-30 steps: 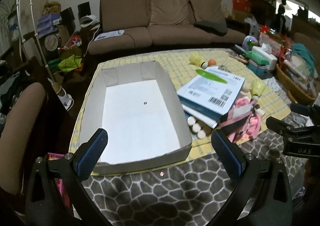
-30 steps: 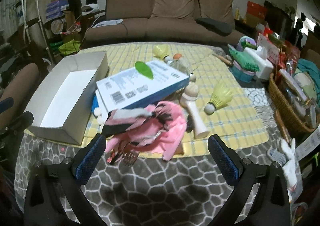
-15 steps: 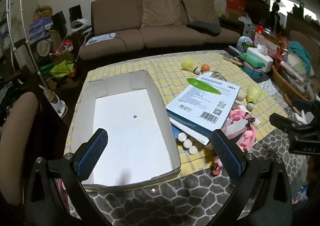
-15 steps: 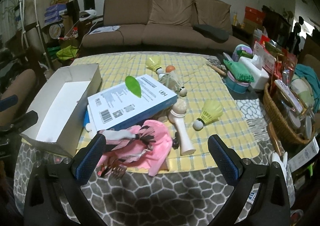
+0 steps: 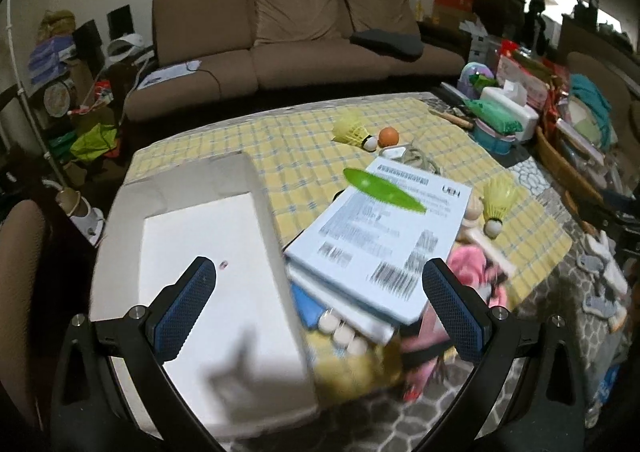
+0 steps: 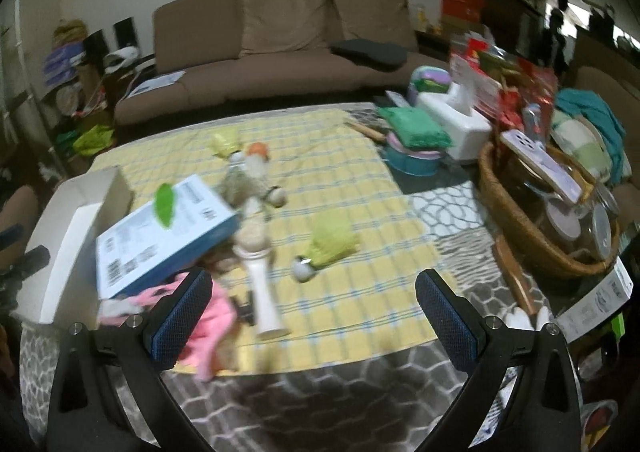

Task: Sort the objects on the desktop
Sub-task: 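Reach the right gripper to the yellow plastic shuttlecock and grasp it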

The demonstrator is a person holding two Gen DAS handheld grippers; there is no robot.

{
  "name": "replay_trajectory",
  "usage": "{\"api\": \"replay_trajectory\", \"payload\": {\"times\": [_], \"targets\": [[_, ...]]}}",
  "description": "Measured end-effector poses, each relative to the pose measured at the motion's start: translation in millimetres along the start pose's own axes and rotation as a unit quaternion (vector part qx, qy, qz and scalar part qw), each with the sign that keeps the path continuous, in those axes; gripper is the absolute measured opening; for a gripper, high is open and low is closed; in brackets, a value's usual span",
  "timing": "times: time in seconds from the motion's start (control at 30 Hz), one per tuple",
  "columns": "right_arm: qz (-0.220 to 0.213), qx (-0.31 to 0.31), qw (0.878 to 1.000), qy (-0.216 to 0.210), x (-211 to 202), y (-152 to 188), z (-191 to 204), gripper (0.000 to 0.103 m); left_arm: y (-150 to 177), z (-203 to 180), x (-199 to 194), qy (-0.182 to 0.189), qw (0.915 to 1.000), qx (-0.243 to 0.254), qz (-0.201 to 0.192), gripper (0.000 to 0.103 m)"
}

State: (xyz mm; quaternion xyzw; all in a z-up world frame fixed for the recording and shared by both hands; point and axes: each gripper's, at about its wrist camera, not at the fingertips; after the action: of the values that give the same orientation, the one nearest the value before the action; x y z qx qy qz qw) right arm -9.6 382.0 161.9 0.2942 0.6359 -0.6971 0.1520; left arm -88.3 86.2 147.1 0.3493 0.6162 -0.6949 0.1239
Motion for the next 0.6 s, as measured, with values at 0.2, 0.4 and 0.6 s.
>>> {"api": "replay_trajectory", "payload": {"times": [0.2, 0.4, 0.6], "targets": [[0.005, 0.007, 1.000, 0.007, 24.2, -3.7, -26.8, 0.103, -33.1, -13.0, 56.6, 0.007, 0.9994, 0.011, 0.033, 0.103], [0.008, 0.004, 1.000, -0.009, 51.5, -9.1, -29.9, 0.103, -55.2, -16.4, 119.6, 0.023, 0.9963, 0.008, 0.083, 0.103], [0.012, 0.016, 0.999, -0.031, 78.8, -11.1, -27.9, 0.103, -66.1, -11.4, 160.8, 0.039, 0.9924, -0.010, 0.117, 0.103]]}}
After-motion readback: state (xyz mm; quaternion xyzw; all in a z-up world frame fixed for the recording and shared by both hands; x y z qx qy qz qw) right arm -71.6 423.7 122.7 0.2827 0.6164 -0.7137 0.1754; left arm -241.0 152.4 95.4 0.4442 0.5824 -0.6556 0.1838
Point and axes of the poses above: each gripper's, at about its wrist camera, not at the fingertips, and x roughly the way its jaws point, z to its left, y to its underside, and after that the axes turned 6 degrees about -z, right-handed
